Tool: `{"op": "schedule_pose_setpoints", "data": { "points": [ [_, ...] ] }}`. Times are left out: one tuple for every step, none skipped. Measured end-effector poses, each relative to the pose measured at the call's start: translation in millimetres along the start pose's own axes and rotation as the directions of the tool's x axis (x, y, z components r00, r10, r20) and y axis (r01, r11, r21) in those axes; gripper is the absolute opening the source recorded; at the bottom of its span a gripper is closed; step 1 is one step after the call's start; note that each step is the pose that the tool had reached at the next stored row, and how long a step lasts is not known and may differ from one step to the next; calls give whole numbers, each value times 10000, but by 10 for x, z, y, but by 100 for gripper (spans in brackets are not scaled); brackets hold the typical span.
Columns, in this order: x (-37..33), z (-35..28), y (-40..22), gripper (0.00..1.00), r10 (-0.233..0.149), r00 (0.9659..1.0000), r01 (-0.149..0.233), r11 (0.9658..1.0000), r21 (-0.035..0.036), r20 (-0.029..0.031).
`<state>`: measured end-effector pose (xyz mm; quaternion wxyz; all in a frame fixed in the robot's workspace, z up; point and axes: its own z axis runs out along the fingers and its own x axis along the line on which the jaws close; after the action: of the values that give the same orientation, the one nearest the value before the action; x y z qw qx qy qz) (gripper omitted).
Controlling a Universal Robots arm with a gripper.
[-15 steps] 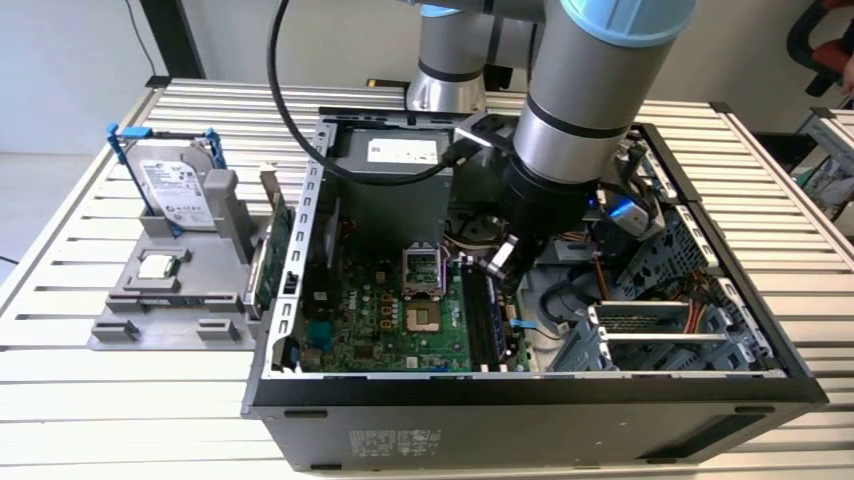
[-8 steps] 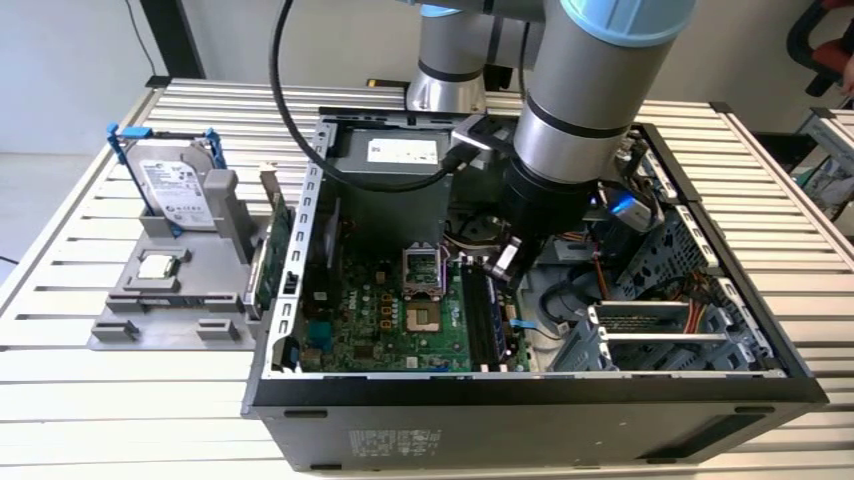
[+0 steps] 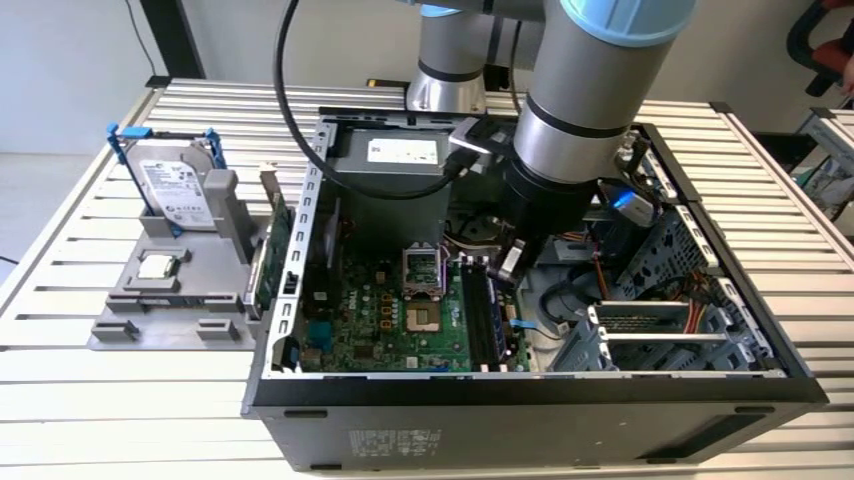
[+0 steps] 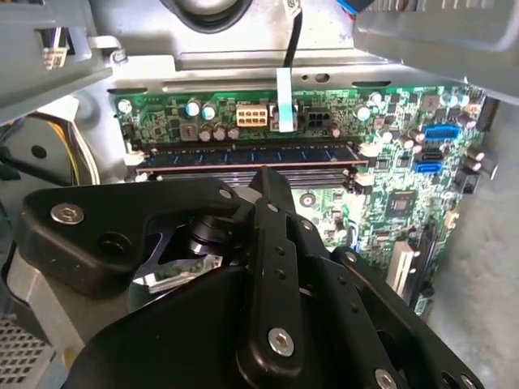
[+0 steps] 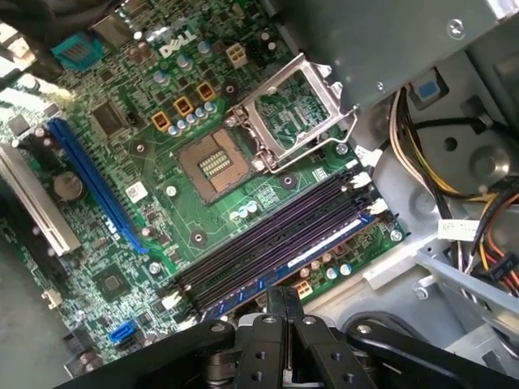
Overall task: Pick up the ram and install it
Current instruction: 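Press down the ram until it locks into place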
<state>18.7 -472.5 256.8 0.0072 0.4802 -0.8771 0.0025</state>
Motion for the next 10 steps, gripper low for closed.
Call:
{"op": "schedule_pose_setpoints", "data": {
  "points": [
    [0, 0, 0, 0, -154, 9999, 154, 9999, 3, -1],
    [-1, 1, 1, 0, -325, 9995, 325, 9995, 5, -1],
    [-1, 1, 1, 0, -509, 9987, 509, 9987, 8, -2],
    [-1, 1, 1, 0, -684, 9977, 684, 9977, 11, -4],
    [-1, 1, 1, 0, -868, 9962, 868, 9962, 14, -5],
    [-1, 2, 1, 0, -1048, 9945, 1048, 9945, 16, -6],
    [-1, 3, 1, 0, -1237, 9923, 1237, 9923, 18, -5],
    [-1, 3, 1, 0, -1415, 9899, 1415, 9899, 20, -5],
    [-1, 3, 1, 0, -1580, 9874, 1580, 9874, 22, -5],
    [-1, 4, 1, 0, -1754, 9845, 1754, 9845, 24, -3]
  ]
}}
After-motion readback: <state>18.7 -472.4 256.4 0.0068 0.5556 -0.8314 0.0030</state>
